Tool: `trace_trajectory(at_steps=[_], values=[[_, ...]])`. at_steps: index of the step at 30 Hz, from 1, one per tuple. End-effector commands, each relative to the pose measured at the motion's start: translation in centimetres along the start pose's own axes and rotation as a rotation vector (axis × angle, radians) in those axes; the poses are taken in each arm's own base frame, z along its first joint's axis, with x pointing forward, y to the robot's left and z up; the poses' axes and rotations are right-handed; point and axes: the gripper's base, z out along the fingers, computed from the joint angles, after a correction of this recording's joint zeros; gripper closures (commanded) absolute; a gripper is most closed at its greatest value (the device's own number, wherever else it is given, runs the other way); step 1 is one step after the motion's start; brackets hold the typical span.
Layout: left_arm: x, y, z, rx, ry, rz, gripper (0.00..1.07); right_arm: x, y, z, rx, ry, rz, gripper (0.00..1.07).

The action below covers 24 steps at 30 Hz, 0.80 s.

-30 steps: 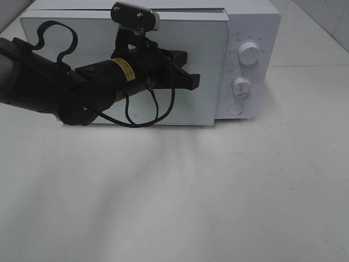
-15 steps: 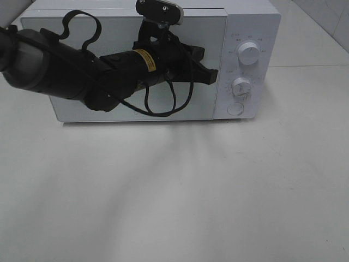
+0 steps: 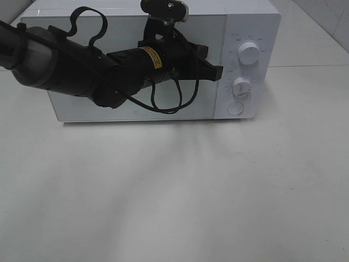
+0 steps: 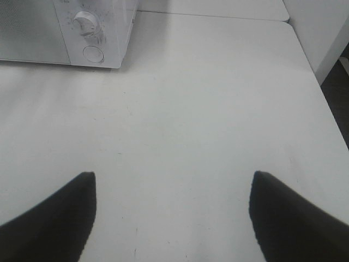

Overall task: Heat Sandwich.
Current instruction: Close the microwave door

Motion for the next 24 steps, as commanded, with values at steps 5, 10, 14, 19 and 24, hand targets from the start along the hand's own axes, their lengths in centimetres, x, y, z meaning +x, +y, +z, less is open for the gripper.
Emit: trace_trajectory(at_steps=[5,10,14,19,24], values=[[-1.1,1.6,0.0,-0.052,-0.006,-0.042,1.06,0.2,0.0,-0.3,0.007,-0.033,0.01,0.31],[-1.7,0.7,-0.3,-0.038,0.015,-0.037,1.06,0.2,0.0,-0.3,0.007,-0.033,0.01,0.31],[-2.0,0.0,-1.1,-0.026,0.038,-0.034,1.06,0.2,0.0,-0.3,0.007,-0.033,0.01,0.31],[-1.5,-0.2,-2.9,-0.025,0.062,-0.04,1.06,0.2,0.0,-0.3,0.007,-0.033,0.01,0.31],[-1.0,-0.3,-4.9,-0.027,0.095,-0.042,1.06,0.2,0.0,-0.3,0.007,-0.033,0.01,0.31]])
